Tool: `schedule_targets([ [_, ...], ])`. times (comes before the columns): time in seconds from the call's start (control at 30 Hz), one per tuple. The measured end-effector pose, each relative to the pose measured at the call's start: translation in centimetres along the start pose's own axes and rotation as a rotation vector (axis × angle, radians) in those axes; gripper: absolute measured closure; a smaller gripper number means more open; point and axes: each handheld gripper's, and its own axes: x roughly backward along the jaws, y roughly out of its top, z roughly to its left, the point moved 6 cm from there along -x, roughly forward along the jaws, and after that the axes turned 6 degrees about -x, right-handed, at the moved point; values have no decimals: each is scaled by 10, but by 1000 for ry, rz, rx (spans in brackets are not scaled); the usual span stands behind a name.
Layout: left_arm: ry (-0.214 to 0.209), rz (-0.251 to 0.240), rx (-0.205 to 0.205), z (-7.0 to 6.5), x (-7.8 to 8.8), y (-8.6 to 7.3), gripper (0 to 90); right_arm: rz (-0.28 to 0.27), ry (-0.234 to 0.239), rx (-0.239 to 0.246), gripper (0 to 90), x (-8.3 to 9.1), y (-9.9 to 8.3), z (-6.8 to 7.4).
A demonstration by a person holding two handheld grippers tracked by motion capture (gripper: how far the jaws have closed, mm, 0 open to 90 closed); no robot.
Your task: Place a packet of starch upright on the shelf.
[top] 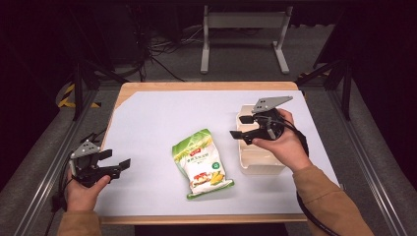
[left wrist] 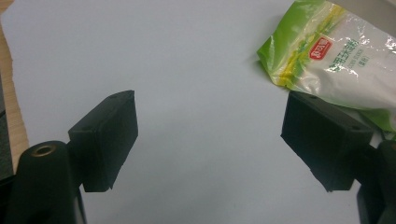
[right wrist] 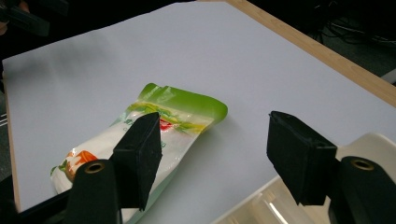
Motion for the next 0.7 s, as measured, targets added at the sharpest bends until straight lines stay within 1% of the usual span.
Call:
schedule_targets([
  [0.03,-1,2,-7,0,0,0,192,0,2,3,356,-2,2,1],
  [0.07,-5,-1,6,-1,-1,1,192,0,7,4,354,-4,3,3],
  [0.2,-6,3,-11,0,-3,2,192,5,13,11,347,-14,8,7],
  [0.3,-9,-3,-4,-1,-4,2,191,13,16,6,335,-23,11,9],
  [0.37,-11,2,-8,-1,-5,2,192,19,19,5,331,-30,12,11],
  [0.5,-15,3,-9,-2,-7,4,192,35,26,4,326,-42,13,14],
  [0.53,-15,3,-9,-2,-7,4,192,35,26,4,326,-42,13,14],
  [0.6,-16,4,-4,-2,-8,4,192,35,26,6,326,-49,13,16],
  [0.63,-10,3,-15,-1,-8,4,191,32,28,2,325,-52,13,16],
  [0.7,-14,6,-14,-1,-9,4,192,27,29,-4,321,-59,12,17],
])
